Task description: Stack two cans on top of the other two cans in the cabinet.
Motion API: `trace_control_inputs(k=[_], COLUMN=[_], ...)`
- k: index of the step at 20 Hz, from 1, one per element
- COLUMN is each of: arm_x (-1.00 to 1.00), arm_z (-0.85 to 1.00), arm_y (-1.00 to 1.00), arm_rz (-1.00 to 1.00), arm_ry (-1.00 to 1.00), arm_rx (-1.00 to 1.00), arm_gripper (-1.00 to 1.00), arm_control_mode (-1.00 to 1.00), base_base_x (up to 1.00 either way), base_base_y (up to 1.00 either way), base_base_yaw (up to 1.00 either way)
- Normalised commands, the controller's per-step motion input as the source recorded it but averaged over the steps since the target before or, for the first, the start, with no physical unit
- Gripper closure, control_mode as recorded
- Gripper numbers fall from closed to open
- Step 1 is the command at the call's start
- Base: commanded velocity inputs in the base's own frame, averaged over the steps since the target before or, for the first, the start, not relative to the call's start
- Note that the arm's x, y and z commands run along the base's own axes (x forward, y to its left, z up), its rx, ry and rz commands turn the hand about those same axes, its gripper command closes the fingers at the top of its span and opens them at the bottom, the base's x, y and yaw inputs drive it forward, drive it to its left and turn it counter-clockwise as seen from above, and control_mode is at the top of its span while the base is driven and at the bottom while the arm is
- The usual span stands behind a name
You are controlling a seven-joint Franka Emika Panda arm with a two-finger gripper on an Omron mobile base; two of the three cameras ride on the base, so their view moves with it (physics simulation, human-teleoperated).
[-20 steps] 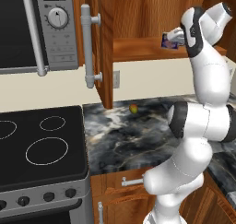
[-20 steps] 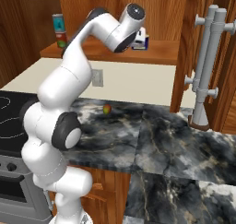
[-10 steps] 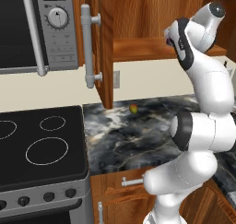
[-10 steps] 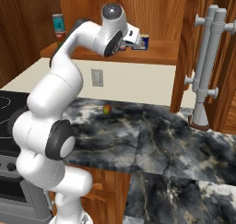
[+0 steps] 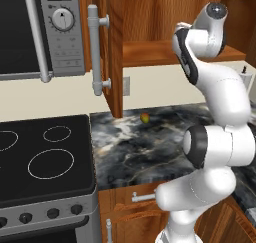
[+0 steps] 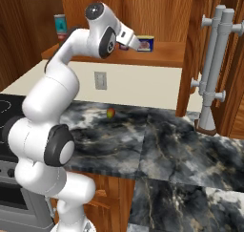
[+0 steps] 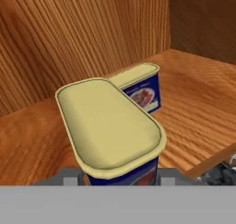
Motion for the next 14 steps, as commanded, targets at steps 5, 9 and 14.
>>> trace_control_inputs(k=[5,9,14], arm_x=[0.0,0.0,0.03], arm_z=[0.22,0.18,0.03], arm_y=[-0.01,-0.03,-0.09], arm_rz=[-0.17,-0.14,-0.14], arm_ry=[0.0,0.0,0.06], arm_rx=[0.04,0.0,0.0], arm_gripper=[1.0,1.0,1.0], arm_control_mode=[-1.0,-1.0,-1.0], base_base_x=[0.0,0.0,0.0], base_base_y=[0.0,0.0,0.0], base_base_yaw=[0.0,0.0,0.0])
